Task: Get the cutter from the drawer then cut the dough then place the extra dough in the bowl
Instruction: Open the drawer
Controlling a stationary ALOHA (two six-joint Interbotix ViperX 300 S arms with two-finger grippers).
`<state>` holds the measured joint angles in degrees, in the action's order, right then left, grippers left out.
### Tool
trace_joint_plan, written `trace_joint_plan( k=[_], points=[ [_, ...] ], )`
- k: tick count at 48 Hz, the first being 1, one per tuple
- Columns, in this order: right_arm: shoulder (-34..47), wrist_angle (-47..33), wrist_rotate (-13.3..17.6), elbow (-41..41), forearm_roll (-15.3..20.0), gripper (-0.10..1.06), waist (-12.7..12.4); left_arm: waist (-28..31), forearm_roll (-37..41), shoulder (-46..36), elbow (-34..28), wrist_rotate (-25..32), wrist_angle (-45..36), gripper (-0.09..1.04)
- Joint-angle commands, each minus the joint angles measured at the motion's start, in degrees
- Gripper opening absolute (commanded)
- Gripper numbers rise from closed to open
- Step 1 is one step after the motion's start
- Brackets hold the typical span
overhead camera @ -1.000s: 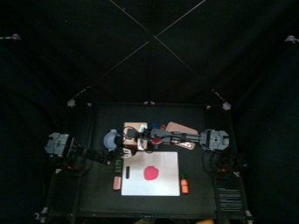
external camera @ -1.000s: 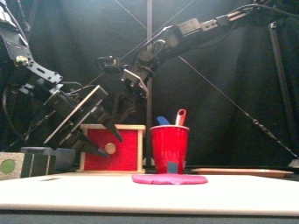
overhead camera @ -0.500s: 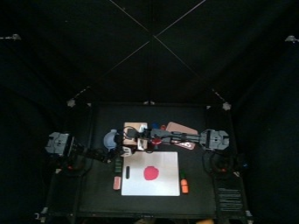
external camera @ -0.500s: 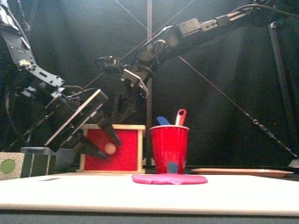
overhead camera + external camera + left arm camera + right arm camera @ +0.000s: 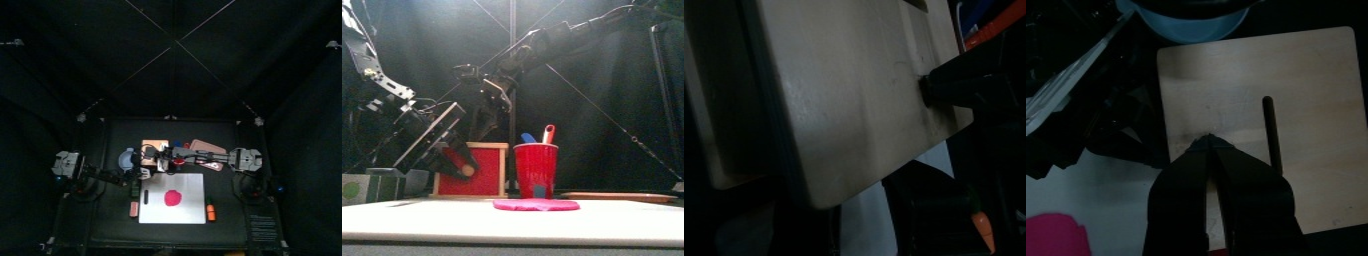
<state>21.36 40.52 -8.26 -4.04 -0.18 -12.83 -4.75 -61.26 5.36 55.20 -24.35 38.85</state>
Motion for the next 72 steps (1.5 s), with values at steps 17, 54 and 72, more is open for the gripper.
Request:
trace_joint_plan(
  k=[17, 54, 72],
  points=[
    [0.4, 0.4, -0.1, 0.0, 0.0, 0.02, -0.2, -3.9, -0.3, -1.1, 0.3, 0.1, 0.2, 0.49],
    [0.4, 0.4, 0.0, 0.4, 0.0, 0.02, -0.5, -11.6, -0.2, -2.0, 0.8, 0.1, -1.8, 0.49],
    [0.4, 0.4, 0.0, 0.4, 0.0, 0.02, -0.5, -14.8, -0.4, -2.0, 0.5, -0.2, -1.8, 0.49]
  ],
)
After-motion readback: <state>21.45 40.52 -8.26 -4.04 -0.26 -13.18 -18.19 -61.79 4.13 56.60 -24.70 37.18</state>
